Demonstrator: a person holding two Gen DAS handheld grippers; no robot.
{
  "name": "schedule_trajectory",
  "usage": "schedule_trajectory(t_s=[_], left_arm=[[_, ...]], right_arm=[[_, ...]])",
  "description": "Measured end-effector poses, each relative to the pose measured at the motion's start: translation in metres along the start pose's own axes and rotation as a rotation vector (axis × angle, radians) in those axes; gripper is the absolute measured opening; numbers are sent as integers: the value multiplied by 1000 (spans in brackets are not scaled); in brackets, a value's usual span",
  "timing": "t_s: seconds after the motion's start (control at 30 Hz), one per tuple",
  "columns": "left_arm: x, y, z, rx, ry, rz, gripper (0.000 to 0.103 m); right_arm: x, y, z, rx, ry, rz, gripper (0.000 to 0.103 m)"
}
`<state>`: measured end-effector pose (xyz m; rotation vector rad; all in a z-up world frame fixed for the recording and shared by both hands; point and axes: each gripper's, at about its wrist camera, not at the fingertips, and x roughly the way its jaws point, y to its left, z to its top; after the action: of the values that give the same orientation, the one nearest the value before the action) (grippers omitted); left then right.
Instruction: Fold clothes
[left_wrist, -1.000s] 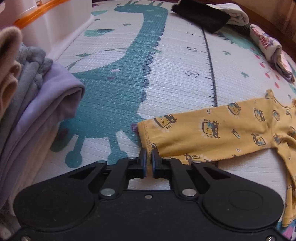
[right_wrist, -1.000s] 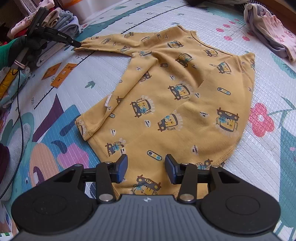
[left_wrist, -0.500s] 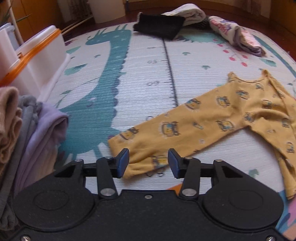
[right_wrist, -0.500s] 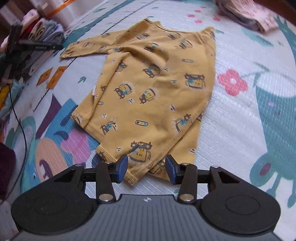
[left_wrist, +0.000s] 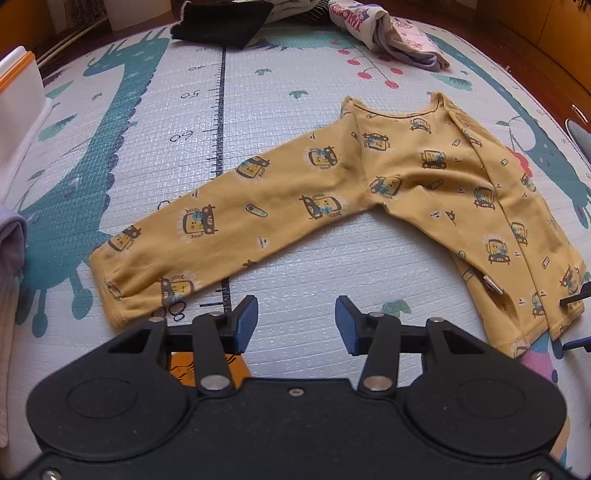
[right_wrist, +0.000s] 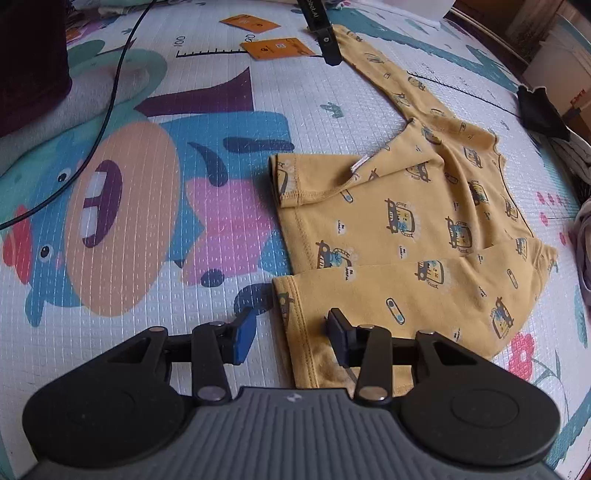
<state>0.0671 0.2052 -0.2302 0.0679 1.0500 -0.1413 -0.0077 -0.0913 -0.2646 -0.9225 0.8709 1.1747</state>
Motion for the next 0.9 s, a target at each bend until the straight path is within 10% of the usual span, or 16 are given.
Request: schedule_trajectory(t_s=[0.07,0.17,0.4,0.57,0.67,0.9], left_arm=[[2,0,-2,2,9,-1,45],[3,0,-2,8,12,-1,45],[4,-2,-2,5,11,0,45],[6,-6,-1,9,15,-1,45],[5,-8,-1,16,13,-2,45],[8,-3,-6,5,31,0,45]], right_arm=[[-5,-5,-3,51,-12,20,13],[-19,-21,-8,160,-62,36,3],[-51,-71,-35,448,-149,-3,2],[-39,-48,-21,278,-116,-10,9],[-20,-30,-4,218,-84,40,36],[5,-15,6,173,-45,53,29]])
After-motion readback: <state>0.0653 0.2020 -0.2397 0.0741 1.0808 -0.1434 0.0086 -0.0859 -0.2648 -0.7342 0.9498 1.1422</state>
